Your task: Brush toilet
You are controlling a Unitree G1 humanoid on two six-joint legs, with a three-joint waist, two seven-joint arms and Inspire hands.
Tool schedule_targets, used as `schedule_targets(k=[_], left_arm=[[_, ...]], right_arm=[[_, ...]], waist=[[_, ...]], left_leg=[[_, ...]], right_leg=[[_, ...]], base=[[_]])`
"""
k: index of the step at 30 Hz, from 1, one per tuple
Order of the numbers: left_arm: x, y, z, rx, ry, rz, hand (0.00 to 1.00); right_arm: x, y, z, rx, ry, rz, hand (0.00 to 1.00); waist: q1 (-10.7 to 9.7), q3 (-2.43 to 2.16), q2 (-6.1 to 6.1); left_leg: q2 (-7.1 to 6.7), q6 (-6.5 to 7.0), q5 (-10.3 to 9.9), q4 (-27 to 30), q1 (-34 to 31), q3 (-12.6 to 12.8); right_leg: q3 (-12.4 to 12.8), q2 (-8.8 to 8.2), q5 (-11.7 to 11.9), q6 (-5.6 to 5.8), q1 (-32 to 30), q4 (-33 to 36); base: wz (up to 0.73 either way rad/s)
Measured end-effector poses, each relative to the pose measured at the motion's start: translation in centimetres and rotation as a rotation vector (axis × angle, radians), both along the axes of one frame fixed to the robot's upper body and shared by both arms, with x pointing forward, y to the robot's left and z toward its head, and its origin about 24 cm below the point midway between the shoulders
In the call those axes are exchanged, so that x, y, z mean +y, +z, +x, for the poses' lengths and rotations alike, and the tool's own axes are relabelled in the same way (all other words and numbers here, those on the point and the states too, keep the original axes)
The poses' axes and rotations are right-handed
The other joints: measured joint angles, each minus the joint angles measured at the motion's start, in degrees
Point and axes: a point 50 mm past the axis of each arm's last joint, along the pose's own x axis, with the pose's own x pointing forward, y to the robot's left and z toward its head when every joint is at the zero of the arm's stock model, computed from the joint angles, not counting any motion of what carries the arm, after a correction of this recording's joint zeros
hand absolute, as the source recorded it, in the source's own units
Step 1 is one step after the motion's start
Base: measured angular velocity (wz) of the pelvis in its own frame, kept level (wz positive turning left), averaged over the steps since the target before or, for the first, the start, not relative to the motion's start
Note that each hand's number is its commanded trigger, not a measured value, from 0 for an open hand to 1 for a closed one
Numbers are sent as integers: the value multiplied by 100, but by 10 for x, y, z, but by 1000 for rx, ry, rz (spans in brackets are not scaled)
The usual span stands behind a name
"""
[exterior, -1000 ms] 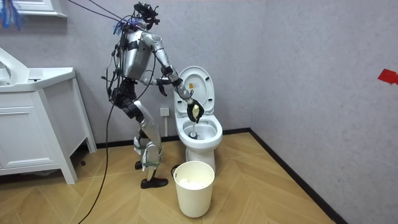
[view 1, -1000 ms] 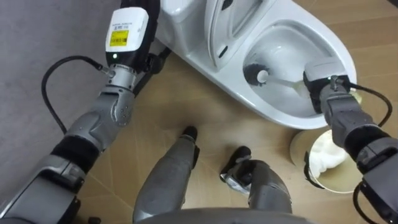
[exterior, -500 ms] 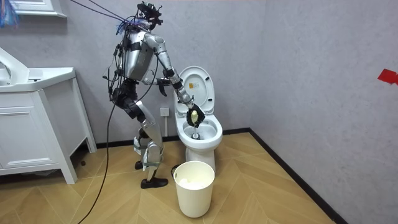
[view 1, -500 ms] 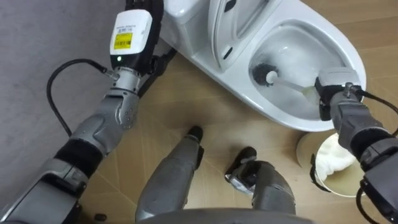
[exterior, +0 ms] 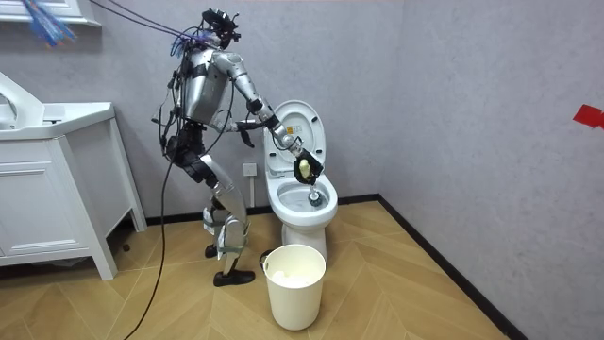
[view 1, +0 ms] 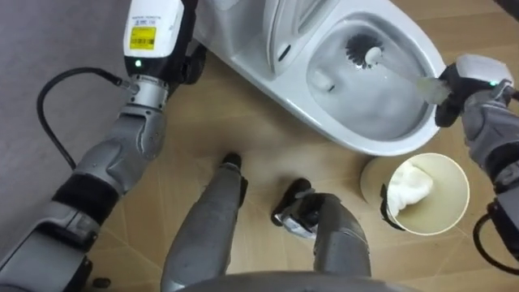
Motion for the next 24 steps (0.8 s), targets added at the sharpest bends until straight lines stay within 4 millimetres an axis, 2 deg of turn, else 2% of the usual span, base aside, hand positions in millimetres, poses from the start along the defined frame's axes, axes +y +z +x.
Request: schedule_targets(k=[3,5,6,7,8,11,15,17,20,24], left_arm=[[-3,-1,1,20,-14,0,0],[-7,-5,0,45,-25,-2,0],[-7,-6,-1,52,-28,-1,0],[-9,-10,-2,72,-33,-13,0],[-11,-15,-4,100,-31,-32,0],[-14,-25,-9,138,-14,-71,0],[-15,-30,-12,169,8,-109,0],[-13,-31,-14,168,23,-123,0],[-12,-31,-15,162,31,-128,0],[-12,-31,-15,163,33,-164,0]], right_arm=[[12,-8,-2,57,107,-70,100],[27,-20,-7,117,196,-110,100],[30,-24,-10,134,211,-114,100],[33,-30,-14,146,194,-131,100],[29,-32,-17,151,167,-148,100],[26,-37,-25,178,146,-155,100],[37,-49,-31,195,136,-127,100],[41,-51,-31,194,137,-120,100],[41,-51,-32,196,136,-118,100],[37,-49,-31,187,135,-127,100]], waist=[[171,-7,88],[263,-10,256],[293,-18,304],[326,-29,403],[322,-66,506],[292,-155,656],[246,-186,725],[202,-198,744],[192,-201,748],[192,-200,749]], left_leg=[[69,0,-1,5,9,17],[81,1,-1,31,-2,3],[79,1,-1,30,-5,0],[46,2,-1,9,-2,-4],[14,11,10,-31,3,-15],[3,15,17,-86,80,-17],[58,0,10,-172,214,-27],[123,-21,-3,-178,221,-42],[172,-32,-8,-191,218,-34],[185,-43,-2,-215,213,-38]], right_leg=[[-25,69,89,-28,45,-111],[-31,65,94,-30,46,-93],[-38,63,92,-28,46,-89],[-45,52,89,-24,45,-89],[-41,32,77,-6,41,-91],[-41,27,48,10,113,-108],[-96,77,35,-1,277,-217],[-105,169,51,-13,325,-324],[-83,238,80,-26,333,-387],[-117,244,99,-41,335,-410]], base=[[-10],[2],[6],[9],[10],[7],[3],[-3],[-4],[-1]])
